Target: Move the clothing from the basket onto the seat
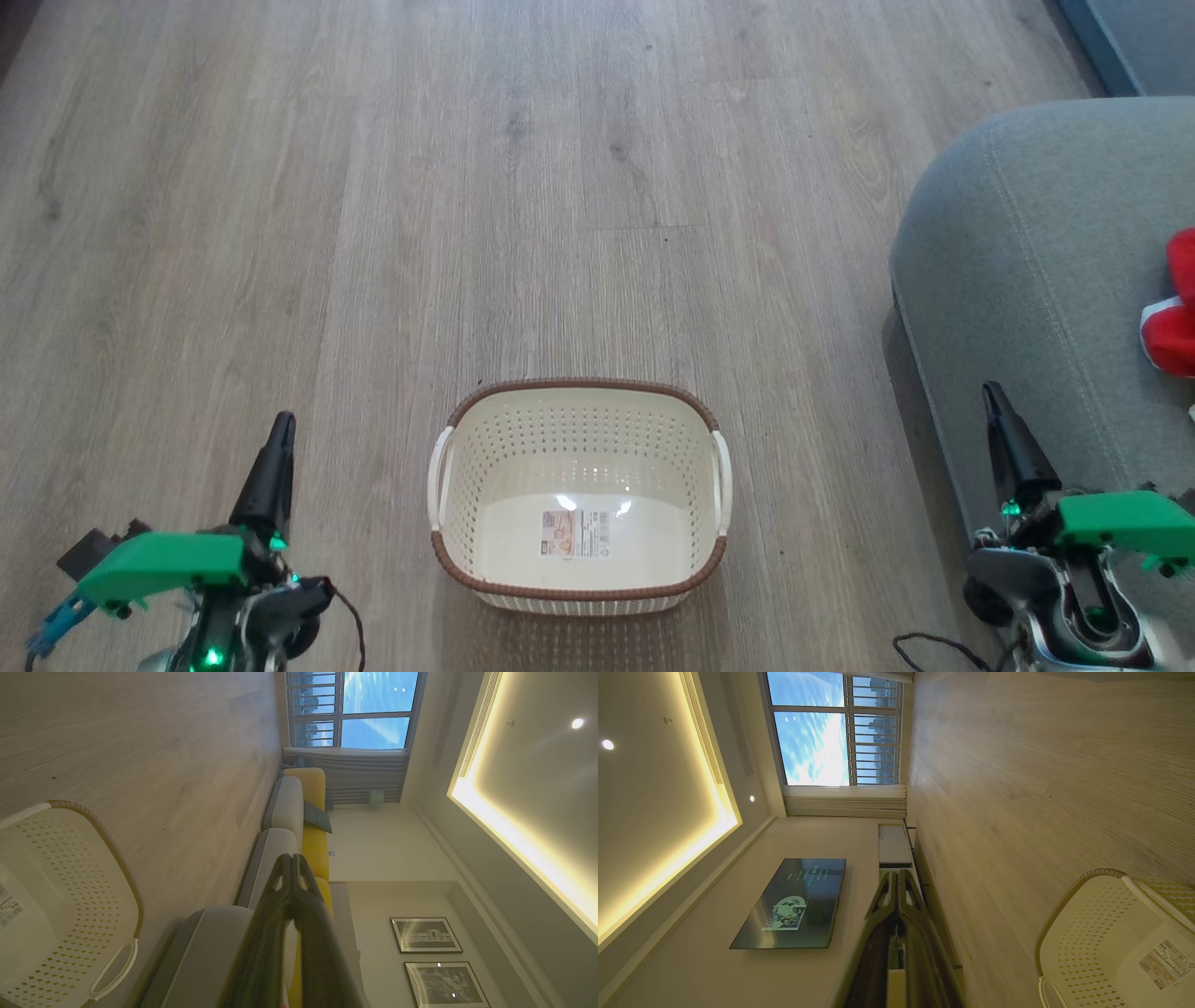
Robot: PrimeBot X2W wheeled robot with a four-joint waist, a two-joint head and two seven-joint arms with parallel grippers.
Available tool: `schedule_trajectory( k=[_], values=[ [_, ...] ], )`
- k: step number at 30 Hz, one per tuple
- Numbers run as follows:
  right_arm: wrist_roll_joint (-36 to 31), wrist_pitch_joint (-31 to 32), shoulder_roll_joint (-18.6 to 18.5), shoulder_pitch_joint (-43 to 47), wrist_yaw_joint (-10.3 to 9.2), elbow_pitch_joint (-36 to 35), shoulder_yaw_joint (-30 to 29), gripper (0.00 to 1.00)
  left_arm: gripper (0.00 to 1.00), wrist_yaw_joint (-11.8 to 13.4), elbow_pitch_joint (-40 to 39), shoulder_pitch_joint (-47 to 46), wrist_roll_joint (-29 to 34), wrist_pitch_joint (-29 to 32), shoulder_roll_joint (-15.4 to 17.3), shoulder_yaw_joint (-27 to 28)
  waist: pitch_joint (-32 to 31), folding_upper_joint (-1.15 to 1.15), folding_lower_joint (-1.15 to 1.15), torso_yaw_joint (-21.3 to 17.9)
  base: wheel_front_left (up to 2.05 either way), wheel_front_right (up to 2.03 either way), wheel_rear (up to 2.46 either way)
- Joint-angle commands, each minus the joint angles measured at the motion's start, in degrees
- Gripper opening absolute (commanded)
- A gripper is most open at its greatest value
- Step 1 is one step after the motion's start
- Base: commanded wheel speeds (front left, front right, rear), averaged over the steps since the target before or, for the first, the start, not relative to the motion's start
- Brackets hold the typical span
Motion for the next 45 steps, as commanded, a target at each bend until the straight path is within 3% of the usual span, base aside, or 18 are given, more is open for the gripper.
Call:
schedule_trajectory(
  k=[1, 45],
  values=[
    [0.3, 0.2, -0.3, -1.3, 0.01, -2.2, 1.0, 0.0, 0.0, -0.1, -2.0, -1.7, -0.4, 0.4, 0.7, 1.8, 0.0, 0.0, 0.0, 0.0, 0.0, 0.0, 0.0],
    [0.3, 0.2, -0.3, -1.3, 0.01, -2.2, 1.0, 0.0, 0.0, -0.1, -2.0, -1.7, -0.4, 0.4, 0.7, 1.8, 0.0, 0.0, 0.0, 0.0, 0.0, 0.0, 0.0]
  ],
)
